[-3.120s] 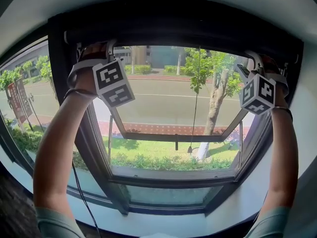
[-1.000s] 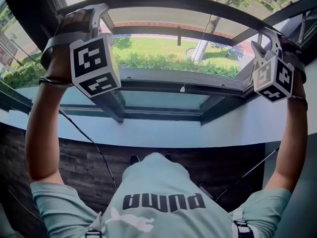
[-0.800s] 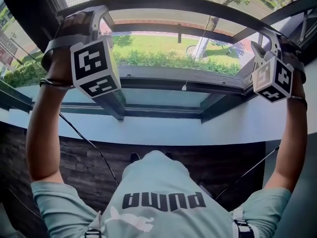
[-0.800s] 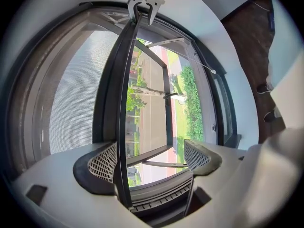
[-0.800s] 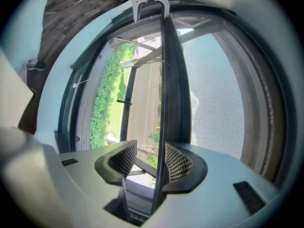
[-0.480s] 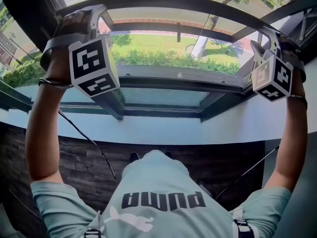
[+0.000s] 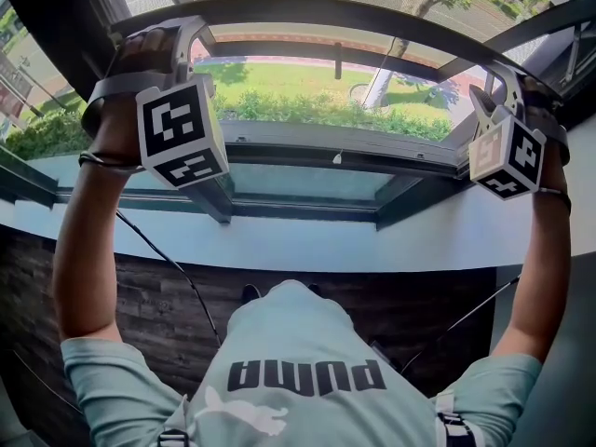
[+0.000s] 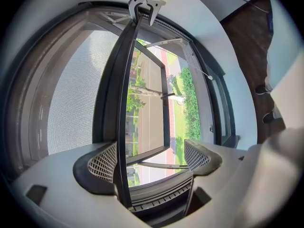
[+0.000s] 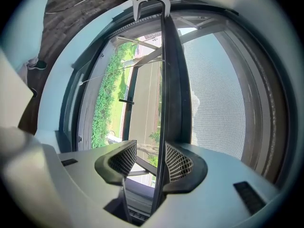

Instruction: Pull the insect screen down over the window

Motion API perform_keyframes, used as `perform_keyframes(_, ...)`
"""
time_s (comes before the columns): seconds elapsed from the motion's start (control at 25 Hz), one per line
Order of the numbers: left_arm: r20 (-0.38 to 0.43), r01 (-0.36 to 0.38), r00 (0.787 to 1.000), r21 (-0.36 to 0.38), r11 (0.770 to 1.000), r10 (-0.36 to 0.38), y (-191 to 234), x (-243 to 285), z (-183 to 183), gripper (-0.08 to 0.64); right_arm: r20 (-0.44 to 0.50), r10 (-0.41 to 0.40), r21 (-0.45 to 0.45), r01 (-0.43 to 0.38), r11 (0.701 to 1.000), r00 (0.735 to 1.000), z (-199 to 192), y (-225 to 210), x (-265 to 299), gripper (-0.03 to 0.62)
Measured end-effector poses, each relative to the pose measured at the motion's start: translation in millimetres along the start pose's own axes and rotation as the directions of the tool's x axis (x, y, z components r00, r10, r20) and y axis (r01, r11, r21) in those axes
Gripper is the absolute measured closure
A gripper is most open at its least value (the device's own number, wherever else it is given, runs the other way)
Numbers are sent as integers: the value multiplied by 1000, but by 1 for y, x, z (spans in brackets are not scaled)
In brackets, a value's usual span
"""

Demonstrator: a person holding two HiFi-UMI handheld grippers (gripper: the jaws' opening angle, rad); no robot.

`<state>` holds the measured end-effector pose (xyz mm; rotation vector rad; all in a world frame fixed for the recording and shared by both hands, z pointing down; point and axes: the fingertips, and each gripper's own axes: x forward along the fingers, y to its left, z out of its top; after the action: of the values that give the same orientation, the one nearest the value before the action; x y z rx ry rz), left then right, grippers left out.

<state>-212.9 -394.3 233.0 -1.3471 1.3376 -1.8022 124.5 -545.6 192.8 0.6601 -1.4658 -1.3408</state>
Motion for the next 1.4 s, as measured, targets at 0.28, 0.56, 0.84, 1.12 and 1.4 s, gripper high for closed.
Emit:
perform_keyframes(0.28, 3, 91, 996, 10, 996, -91, -60, 21, 1, 127, -3, 78, -27, -78, 997, 997, 7, 61, 17, 403)
perform_keyframes(0.56, 2, 133, 991, 3, 991, -133, -121, 50, 4, 127, -31, 70, -57, -72, 996, 997, 11, 126, 41, 403)
perform_keyframes(0.84, -6, 147, 989, -17, 989, -147, -183, 85, 8, 127, -43, 62, -16, -63, 998, 997, 18, 192, 68, 403)
perform_keyframes(1.12, -6, 77, 997, -31, 997, -77, -217, 105, 8, 127, -52, 20, 13, -19, 1000, 998, 24, 229, 81, 403)
perform_keyframes(1.4, -15, 88, 996, -22, 996, -88, -267, 125, 10, 127, -58, 58, 11, -57, 998, 997, 29, 281, 95, 403)
